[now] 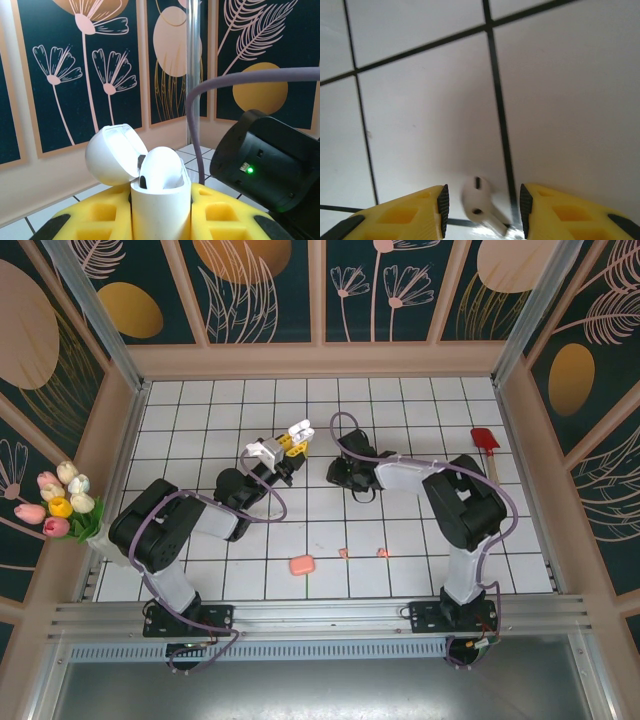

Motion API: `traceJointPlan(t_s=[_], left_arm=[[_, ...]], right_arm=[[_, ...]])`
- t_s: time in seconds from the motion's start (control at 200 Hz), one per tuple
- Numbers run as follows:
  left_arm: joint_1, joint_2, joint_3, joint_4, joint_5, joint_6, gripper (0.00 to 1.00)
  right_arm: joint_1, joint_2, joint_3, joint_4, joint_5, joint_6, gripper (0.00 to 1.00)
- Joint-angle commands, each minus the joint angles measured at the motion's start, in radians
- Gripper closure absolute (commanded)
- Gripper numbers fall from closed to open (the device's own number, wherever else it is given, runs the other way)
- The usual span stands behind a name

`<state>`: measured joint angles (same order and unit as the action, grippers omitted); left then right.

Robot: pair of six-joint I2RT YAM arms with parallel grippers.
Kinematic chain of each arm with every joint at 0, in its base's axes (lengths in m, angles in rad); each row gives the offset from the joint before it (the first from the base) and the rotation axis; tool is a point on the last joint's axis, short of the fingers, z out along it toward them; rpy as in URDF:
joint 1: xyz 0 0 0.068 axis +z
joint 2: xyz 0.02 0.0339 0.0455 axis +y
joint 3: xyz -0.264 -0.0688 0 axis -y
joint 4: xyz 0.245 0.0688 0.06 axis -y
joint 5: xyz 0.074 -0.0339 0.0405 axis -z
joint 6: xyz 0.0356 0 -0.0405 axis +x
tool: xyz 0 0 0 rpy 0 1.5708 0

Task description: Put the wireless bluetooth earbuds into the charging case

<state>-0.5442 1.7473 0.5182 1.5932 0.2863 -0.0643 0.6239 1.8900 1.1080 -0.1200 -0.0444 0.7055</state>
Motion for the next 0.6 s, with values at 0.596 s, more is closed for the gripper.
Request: traceJointPlan(t_s=[0.596], left_arm=[[0.000, -0.058, 0.011, 0.092, -0.023, 0.017, 1.00]], right_arm=[[0.076, -0.067, 0.079, -0.118, 0.074, -0.069, 0.59]])
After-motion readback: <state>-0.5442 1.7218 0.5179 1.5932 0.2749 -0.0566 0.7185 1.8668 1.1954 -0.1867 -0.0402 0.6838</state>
